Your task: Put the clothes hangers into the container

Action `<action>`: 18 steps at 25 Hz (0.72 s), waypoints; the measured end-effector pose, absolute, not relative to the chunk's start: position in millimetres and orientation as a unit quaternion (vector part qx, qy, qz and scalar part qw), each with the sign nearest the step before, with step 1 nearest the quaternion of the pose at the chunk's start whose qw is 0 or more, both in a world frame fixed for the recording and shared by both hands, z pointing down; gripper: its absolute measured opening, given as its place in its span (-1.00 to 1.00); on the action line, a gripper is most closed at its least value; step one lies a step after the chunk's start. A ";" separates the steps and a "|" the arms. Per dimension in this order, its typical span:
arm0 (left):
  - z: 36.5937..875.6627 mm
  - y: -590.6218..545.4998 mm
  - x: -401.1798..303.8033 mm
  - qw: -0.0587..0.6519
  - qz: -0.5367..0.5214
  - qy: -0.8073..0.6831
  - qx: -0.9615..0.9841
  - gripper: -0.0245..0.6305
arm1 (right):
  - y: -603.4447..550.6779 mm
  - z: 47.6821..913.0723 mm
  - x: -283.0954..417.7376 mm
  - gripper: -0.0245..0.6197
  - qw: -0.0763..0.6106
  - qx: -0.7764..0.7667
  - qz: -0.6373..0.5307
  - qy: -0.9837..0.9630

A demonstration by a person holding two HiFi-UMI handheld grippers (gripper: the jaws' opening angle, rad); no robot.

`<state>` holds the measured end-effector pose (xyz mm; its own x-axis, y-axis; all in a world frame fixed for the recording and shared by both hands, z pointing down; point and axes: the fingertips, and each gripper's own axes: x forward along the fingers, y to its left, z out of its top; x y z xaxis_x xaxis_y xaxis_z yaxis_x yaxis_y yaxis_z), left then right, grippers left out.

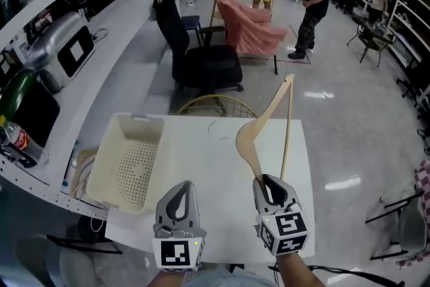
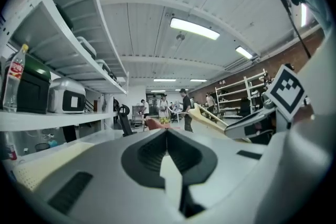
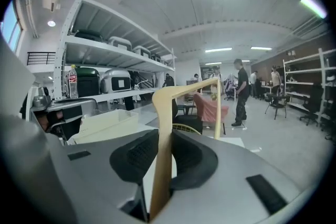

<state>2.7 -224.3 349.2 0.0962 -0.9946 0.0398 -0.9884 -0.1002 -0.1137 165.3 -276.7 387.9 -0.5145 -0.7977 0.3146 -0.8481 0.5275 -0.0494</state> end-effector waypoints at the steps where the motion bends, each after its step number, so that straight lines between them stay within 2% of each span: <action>1: 343.4 -216.4 3.9 0.033 -0.050 0.673 -0.737 -0.89 | -268.9 380.1 166.9 -0.66 0.123 0.473 0.094 -0.867; 9: 309.4 -166.3 31.6 0.079 -0.034 0.682 -0.726 -0.89 | -227.7 346.7 190.1 -0.66 0.091 0.459 0.067 -0.881; 18: 324.2 -110.7 31.1 0.068 -0.058 0.708 -0.700 -0.89 | -184.9 368.3 183.0 -0.66 0.096 0.421 0.084 -0.898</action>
<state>31.1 -110.7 324.2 -0.0098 -0.9998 -0.0156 -0.9842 0.0124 -0.1768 183.0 -184.9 368.3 -0.6275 -0.7395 0.2438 -0.7720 0.6317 -0.0709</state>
